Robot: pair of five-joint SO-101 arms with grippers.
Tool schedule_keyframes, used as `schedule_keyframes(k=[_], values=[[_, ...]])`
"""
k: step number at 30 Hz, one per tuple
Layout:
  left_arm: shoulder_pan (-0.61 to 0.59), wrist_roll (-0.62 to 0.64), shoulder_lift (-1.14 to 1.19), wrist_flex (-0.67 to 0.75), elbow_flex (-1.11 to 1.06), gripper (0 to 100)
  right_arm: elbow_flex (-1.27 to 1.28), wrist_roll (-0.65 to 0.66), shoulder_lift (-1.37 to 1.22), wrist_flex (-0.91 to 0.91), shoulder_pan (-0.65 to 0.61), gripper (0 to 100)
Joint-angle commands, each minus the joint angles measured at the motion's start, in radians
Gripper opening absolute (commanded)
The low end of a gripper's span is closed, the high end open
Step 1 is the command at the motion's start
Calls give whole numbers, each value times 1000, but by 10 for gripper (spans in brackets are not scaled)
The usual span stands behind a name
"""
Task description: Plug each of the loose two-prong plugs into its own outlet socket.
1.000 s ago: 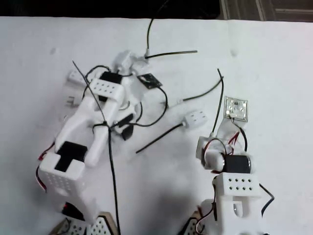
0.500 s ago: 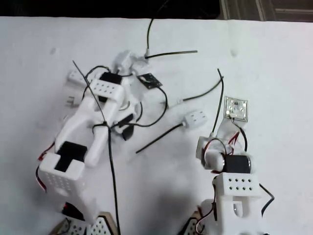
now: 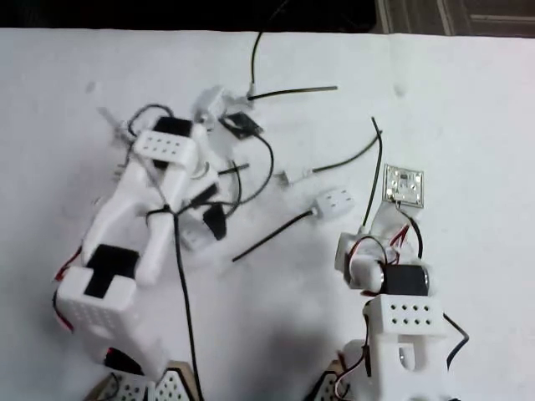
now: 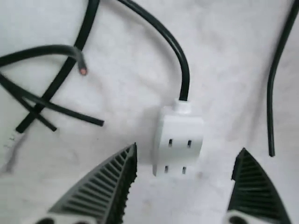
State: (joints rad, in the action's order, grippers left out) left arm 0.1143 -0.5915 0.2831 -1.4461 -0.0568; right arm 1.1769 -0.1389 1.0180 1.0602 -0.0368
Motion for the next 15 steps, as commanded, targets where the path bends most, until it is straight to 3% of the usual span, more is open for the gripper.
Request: schedule_keyframes(k=[1, 9, 15], values=[[-47, 8, -182, -140, 110, 324, -9, -5, 18, -12, 1, 17], [-208, 11, -582, -183, 40, 323, -29, -5, 27, -13, -39, 17], [-414, 117, -788, 14, -222, 190, -38, -5, 151, -13, -232, 17]])
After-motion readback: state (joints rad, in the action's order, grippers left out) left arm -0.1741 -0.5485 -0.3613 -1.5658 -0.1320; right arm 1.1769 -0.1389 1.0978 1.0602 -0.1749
